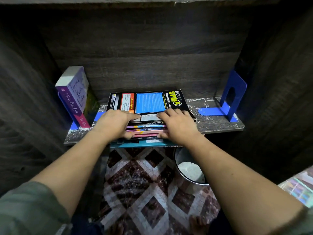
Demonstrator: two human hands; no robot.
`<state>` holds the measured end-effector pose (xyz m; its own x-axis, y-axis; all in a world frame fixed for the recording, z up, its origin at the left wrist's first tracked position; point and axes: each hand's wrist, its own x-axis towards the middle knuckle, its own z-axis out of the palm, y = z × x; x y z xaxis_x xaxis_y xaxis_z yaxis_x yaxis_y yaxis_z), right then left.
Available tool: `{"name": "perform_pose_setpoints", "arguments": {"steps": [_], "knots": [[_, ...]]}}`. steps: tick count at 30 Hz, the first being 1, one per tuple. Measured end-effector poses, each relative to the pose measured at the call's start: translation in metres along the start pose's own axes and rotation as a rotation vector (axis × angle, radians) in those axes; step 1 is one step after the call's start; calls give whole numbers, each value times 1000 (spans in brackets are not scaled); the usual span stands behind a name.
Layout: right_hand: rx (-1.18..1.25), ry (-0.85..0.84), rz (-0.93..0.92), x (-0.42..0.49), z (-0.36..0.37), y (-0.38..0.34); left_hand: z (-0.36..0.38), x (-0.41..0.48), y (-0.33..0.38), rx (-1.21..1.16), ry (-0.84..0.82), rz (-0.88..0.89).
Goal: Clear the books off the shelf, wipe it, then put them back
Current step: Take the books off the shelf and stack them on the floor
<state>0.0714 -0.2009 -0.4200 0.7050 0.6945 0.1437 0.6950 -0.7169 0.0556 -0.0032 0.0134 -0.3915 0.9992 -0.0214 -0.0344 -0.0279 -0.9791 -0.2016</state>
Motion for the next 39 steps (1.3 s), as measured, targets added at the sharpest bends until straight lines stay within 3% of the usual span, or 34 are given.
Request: {"name": "perform_pose_setpoints", "arguments": {"steps": [9, 12, 15, 18, 21, 27, 32, 35, 39], "knots": [[75, -36, -8, 3, -9, 10, 1, 6, -5, -47, 2, -26], [9, 52, 4, 2, -8, 9, -3, 3, -4, -50, 67, -10], [17, 230, 40, 2, -10, 8, -3, -3, 5, -26, 292, 9], [13, 364, 43, 3, -16, 9, -5, -6, 15, 36, 494, -110], [-40, 458, 40, 0, -22, 6, -7, -6, 15, 39, 568, -181], [-75, 601, 129, -2, -41, -9, -38, -16, 12, 19, 741, -80], [-57, 683, 191, -20, -75, -19, -92, -31, 27, 60, 723, 25], [-90, 632, 278, -50, -113, -17, -134, -43, 52, 77, 696, 111], [-46, 414, 359, -118, -160, 2, -184, -60, 104, 100, 626, 255]]}}
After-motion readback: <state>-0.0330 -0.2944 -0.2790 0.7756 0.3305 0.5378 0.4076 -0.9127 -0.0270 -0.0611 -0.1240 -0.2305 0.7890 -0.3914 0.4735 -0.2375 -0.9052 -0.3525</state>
